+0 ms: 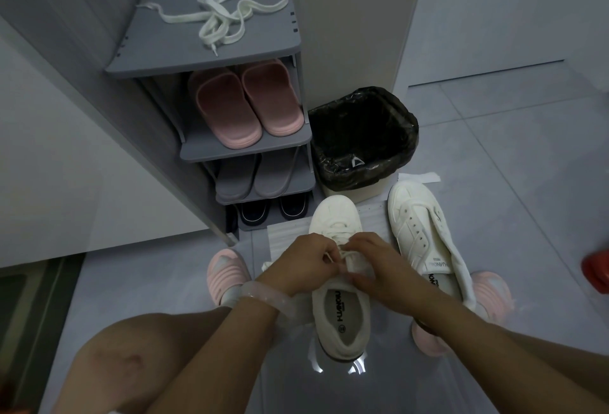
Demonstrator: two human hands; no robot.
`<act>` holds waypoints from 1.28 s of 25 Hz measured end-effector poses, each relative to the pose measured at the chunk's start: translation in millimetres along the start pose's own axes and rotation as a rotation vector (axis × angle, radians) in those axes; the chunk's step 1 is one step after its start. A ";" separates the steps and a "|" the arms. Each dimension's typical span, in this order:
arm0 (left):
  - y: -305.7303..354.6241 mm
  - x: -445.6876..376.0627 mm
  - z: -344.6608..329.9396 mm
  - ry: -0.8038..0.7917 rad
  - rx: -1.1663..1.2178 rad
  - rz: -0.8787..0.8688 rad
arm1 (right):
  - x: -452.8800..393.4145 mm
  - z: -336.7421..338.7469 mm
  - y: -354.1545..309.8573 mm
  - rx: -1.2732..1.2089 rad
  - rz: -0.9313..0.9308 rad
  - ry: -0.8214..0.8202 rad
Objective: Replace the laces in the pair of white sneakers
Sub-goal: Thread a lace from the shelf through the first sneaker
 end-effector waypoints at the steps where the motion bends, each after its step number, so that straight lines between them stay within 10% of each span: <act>1: 3.5 1.7 5.7 -0.007 -0.026 -0.021 | -0.1 -0.1 0.8 0.007 -0.008 0.003; 9: 15.6 22.1 29.7 -0.217 -0.123 -0.086 | -0.1 -1.0 2.4 -0.004 -0.056 0.010; 13: 27.7 19.5 36.7 -0.047 -0.001 -0.108 | 4.9 -1.4 -16.6 0.008 0.020 0.039; 18: 20.6 8.7 41.1 0.214 0.120 -0.094 | 8.4 50.7 -33.1 -0.746 -0.129 0.261; 21: -10.1 1.8 13.9 0.015 -0.161 0.117 | 16.7 106.8 -0.5 -0.991 -0.288 0.583; 23: -16.3 4.4 -11.9 -0.140 -0.274 0.172 | 22.7 126.9 25.9 -0.800 -0.465 0.587; 27: -16.0 4.0 -8.3 0.003 -0.406 0.173 | 27.4 118.1 58.4 0.256 -0.735 0.076; 32: -9.7 6.9 -5.3 0.015 -0.343 0.150 | 4.4 77.0 -11.7 0.381 -0.251 0.115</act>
Point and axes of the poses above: each hand's wrist, its own x-axis away from the middle knuckle, its own z-axis out of the back of the hand, y = z × x, the point moved 7 cm from there along -x, towards the middle knuckle, and after that the axes turned 2 degrees about -y, right-handed, at the moved point
